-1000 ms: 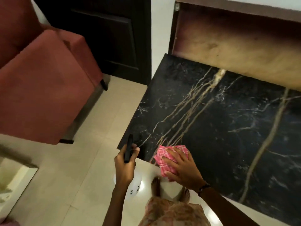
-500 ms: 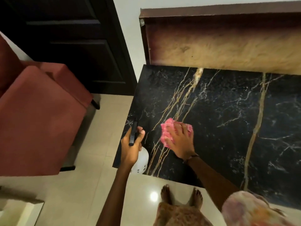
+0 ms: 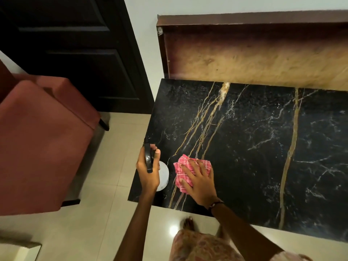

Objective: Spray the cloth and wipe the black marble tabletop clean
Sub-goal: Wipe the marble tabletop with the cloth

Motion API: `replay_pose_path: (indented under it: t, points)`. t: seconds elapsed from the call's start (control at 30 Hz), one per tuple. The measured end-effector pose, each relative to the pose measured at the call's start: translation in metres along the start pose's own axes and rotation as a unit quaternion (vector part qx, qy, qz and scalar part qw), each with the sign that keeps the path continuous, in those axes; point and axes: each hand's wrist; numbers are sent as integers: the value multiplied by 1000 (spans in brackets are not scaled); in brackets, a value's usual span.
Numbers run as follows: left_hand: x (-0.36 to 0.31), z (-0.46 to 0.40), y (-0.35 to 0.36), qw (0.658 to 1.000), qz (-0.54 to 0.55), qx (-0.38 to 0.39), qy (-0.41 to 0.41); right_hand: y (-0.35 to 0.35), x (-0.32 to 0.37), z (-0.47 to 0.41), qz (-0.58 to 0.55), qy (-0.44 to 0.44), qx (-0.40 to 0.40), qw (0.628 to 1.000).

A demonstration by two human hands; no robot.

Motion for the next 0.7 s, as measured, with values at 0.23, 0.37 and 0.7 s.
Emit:
replay_pose_path:
  t: [0.23,0.37,0.7]
  points:
    - [15,20,-8,1000,-28,-7,13,-2,20,-8,3,-6,4,1000]
    - [8,25,-17,997,-69,20,-23,-11,24,-16,11,-8,30,999]
    - [12,51,-61,987,-132,49,-77,-40,55,-1,-205,-54,-84,974]
Point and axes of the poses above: each hand's wrist, its own z-axis away from the middle knuckle, its own y-axis out of the palm, x = y × z, and after that the axes turned 7 degrees about -x, right-handed
